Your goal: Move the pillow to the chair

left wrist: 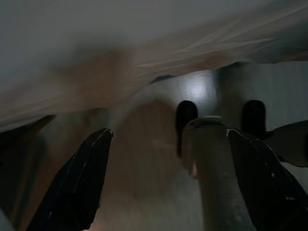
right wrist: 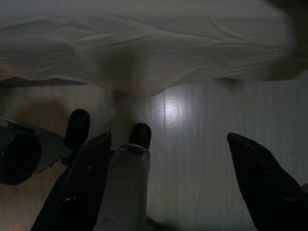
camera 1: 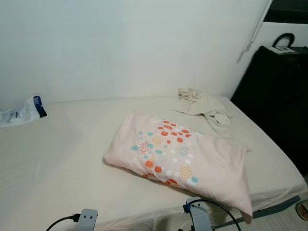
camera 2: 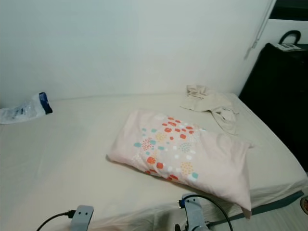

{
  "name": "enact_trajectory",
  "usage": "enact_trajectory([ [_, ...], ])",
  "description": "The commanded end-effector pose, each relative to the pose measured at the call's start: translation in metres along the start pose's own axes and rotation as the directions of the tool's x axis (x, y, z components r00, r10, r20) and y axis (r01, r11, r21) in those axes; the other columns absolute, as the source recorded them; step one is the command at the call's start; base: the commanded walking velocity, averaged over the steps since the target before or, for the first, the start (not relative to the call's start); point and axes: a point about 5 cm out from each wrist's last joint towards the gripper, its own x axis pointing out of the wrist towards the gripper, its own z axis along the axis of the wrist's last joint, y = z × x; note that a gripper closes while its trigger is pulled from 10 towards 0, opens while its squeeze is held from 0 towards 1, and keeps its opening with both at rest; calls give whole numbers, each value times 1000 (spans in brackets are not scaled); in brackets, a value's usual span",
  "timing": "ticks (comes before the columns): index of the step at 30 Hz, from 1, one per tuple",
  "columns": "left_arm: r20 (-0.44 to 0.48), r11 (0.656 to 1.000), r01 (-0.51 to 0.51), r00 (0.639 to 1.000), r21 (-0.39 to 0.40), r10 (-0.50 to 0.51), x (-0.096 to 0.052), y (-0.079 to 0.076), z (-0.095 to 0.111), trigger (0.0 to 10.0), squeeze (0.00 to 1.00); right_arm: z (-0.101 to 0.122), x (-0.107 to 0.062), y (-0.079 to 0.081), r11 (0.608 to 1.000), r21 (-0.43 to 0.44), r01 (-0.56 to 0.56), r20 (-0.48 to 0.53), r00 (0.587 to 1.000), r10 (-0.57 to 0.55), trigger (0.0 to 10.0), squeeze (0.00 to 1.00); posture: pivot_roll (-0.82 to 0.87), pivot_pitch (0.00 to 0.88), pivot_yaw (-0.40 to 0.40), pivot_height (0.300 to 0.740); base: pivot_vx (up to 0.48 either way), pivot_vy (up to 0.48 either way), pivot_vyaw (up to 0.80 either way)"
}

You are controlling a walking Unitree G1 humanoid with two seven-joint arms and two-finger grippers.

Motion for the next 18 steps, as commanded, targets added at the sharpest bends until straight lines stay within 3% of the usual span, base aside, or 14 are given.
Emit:
enact_trajectory([
  [1,-23,1000,23,999,0,-23,-1,-4,-7,10000,0,-4,0,-1,1000,4,2,-16,1000,-2,10000,0,126,0,-82,740,0,0,0],
  [18,-25,999,44,999,22,-43,-1,-8,-7,10000,0,-5,-1,-5,1000,7,21,-14,1000,-21,10000,0,117,0,-82,740,0,-393,0],
])
